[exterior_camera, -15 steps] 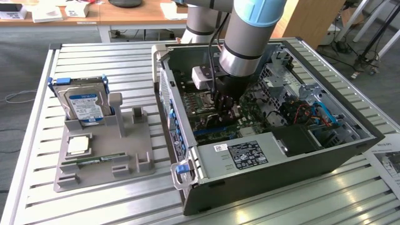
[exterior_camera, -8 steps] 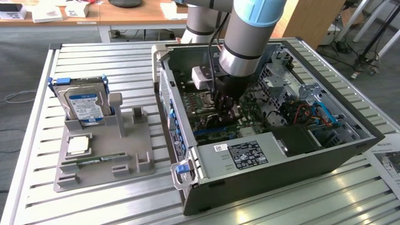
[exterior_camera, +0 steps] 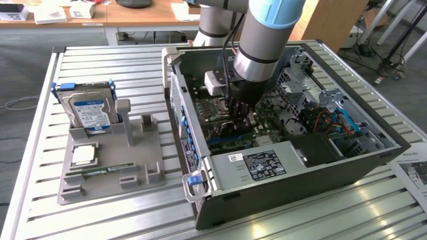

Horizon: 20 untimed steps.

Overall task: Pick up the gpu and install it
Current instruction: 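Insert the gpu into the slot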

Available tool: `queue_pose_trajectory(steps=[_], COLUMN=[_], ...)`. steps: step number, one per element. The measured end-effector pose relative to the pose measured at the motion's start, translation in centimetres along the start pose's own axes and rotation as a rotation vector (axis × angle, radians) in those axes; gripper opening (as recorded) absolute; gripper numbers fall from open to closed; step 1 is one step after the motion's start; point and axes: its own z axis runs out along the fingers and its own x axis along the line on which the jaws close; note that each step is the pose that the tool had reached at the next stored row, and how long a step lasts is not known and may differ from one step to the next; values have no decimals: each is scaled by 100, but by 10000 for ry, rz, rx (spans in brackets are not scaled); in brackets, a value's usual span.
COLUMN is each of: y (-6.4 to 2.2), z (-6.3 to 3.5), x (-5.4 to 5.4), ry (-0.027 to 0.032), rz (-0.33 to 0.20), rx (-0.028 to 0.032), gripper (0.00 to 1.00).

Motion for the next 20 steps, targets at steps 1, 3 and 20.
queue_pose_trajectory(steps=[1, 3, 20], y=[2, 3, 15], z=[-1, -3, -9], x=[0, 1, 0], ry=[-2, -8, -11], rz=[1, 0, 1], rx=[3, 4, 4], gripper=[27, 27, 27])
